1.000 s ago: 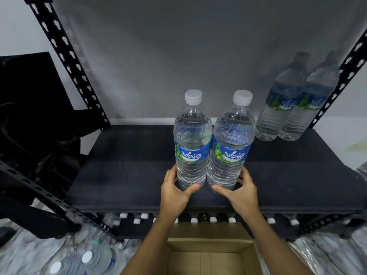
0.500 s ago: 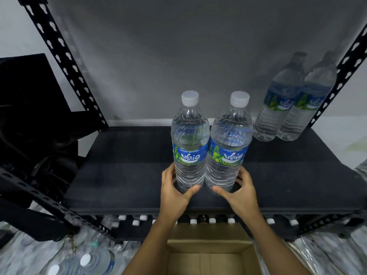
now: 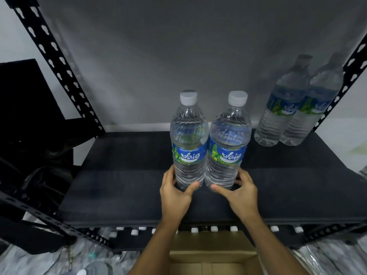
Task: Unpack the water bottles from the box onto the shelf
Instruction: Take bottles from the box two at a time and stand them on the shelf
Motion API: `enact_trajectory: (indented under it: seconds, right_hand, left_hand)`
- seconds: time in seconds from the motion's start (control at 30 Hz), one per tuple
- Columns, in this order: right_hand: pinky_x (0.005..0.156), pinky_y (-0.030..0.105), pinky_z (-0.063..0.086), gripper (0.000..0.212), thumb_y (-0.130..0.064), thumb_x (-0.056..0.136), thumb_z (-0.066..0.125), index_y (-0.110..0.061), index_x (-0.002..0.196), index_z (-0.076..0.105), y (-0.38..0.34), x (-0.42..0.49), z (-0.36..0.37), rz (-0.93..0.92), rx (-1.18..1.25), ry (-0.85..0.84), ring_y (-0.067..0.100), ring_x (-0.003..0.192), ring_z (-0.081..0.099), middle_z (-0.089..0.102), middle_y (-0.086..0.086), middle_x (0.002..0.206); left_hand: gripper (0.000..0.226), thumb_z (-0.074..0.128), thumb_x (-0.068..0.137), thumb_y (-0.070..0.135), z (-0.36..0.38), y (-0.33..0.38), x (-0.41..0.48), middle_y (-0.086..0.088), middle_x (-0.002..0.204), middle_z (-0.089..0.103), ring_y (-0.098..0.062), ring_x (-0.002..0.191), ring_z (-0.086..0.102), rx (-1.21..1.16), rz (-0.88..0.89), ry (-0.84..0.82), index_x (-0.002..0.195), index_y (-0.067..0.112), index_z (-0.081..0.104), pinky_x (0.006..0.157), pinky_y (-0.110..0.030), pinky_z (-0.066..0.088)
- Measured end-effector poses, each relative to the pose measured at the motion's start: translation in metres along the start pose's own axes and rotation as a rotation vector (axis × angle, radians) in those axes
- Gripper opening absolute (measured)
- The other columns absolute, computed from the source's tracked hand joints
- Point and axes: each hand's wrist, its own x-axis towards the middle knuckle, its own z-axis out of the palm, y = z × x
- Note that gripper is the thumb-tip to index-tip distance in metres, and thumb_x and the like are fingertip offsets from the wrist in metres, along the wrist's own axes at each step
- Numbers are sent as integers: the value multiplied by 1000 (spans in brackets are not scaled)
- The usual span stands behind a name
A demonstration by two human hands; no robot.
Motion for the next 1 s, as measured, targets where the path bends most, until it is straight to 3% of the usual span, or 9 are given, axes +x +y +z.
enact_trajectory:
  seconds: [0.17, 0.3, 0.37, 0.5, 0.63, 0.7, 0.83, 0.9, 1.0]
  right_hand:
    - [75, 5, 49, 80, -23, 52, 95, -13, 123, 60, -3, 48, 20, 20, 2, -23, 1, 95, 63, 64, -4, 115]
    - [71, 9, 51, 63, -8, 51, 94, -22, 103, 62, -7, 86, 37, 29, 58, -6, 15, 92, 67, 67, 3, 105]
    - [64, 4, 49, 60, -5, 52, 93, -22, 98, 60, -9, 105, 43, 15, 50, -15, 16, 88, 65, 66, 3, 102]
    - [67, 4, 48, 57, -11, 54, 93, -21, 100, 62, -8, 134, 48, -22, 14, -47, 11, 88, 66, 67, 2, 102]
    - [65, 4, 48, 51, -3, 57, 91, -17, 99, 64, -6, 156, 53, -44, 30, -84, -10, 76, 66, 68, -9, 90]
    - [63, 4, 48, 51, -4, 57, 91, -16, 99, 65, -7, 166, 55, -46, 26, -100, -14, 73, 65, 69, -7, 88]
    - [58, 2, 45, 48, -5, 59, 90, -14, 98, 64, -6, 172, 53, -66, -16, -123, -15, 67, 63, 67, -10, 82]
    - [59, 3, 47, 49, -10, 60, 90, -16, 100, 63, -8, 170, 52, -71, -38, -137, -7, 73, 65, 68, -10, 84]
    - [65, 6, 48, 50, -16, 64, 88, -18, 105, 61, -10, 162, 49, -56, -76, -160, 2, 84, 65, 68, -9, 92]
  left_hand:
    - [76, 91, 69, 15, 13, 1, 48, 7, 127, 61, -2, 110, 64, 31, 0, -14, 137, 20, 56, 93, -16, 51]
    - [60, 91, 67, 16, 23, 4, 86, 15, 109, 66, 4, 97, 66, 79, 28, -28, 109, 44, 59, 83, -12, 53]
    - [53, 92, 66, 19, 29, 4, 105, 16, 103, 67, 1, 94, 66, 127, 18, -43, 104, 37, 61, 78, -10, 50]
    - [59, 93, 64, 23, 40, -4, 138, -2, 114, 71, -19, 105, 68, 208, 47, -28, 116, 17, 66, 87, -28, 55]
    - [55, 90, 69, 20, 49, -6, 156, 0, 115, 70, -13, 106, 67, 187, 79, -19, 119, 15, 65, 83, -16, 49]
    - [57, 90, 70, 20, 53, -6, 162, -2, 117, 71, -12, 106, 67, 165, 78, -5, 121, 16, 64, 84, -17, 50]
    - [55, 89, 71, 19, 54, -6, 165, 1, 116, 71, -8, 104, 67, 175, 72, -27, 119, 20, 63, 77, -3, 47]
    - [58, 89, 70, 22, 52, -5, 165, 0, 118, 69, -11, 108, 66, 197, 61, -43, 121, 19, 62, 84, -13, 52]
    - [66, 86, 70, 33, 46, -3, 161, -3, 123, 67, -21, 117, 62, 277, 23, -95, 127, 17, 58, 97, -40, 54]
